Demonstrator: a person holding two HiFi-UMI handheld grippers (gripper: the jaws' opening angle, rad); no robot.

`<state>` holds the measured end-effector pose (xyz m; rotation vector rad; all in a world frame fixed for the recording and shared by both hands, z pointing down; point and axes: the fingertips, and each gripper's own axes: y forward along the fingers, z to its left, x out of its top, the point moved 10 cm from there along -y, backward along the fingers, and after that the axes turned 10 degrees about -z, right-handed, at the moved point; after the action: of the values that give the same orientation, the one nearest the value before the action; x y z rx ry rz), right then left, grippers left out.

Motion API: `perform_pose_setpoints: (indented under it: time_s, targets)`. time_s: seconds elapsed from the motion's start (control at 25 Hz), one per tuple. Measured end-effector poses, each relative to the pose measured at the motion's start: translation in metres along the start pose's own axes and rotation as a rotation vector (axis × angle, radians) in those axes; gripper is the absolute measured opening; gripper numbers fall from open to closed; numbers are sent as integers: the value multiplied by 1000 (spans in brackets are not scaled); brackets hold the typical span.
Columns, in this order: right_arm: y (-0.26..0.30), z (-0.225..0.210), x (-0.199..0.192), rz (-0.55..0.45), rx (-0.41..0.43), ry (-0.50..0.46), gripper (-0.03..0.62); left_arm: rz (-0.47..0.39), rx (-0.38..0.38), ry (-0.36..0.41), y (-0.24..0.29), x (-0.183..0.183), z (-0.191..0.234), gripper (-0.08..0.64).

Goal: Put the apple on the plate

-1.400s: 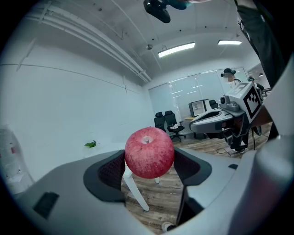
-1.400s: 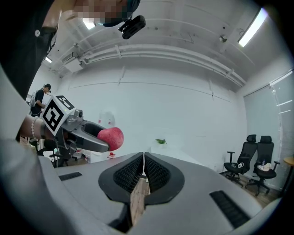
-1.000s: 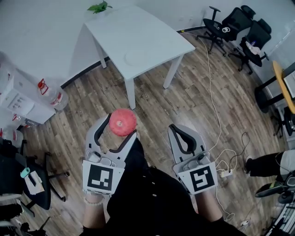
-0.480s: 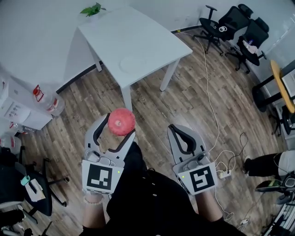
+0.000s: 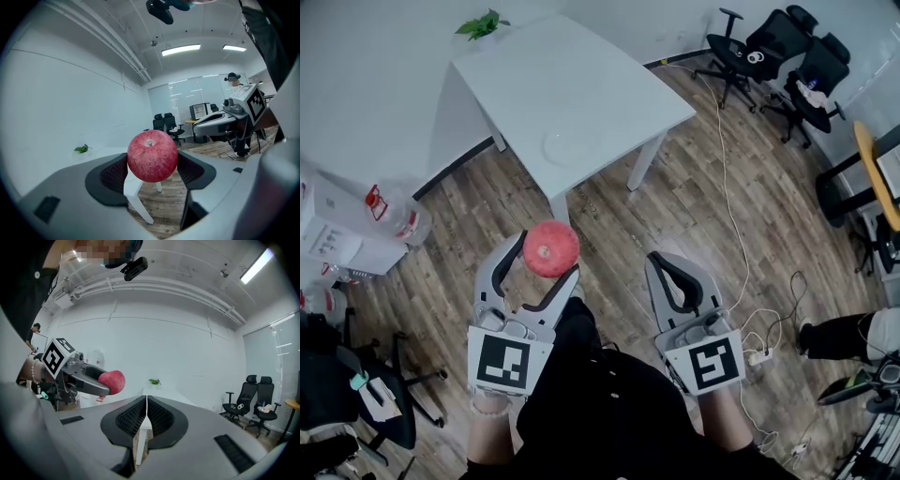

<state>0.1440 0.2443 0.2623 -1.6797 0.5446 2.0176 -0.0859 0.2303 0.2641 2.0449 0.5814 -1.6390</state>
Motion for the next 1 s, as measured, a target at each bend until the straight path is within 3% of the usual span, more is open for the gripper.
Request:
perform_pose_setpoints:
  time_s: [1.0]
  targets:
    - [143, -43, 15, -1, -32, -41, 43, -39, -32, 18, 100, -3, 130, 341]
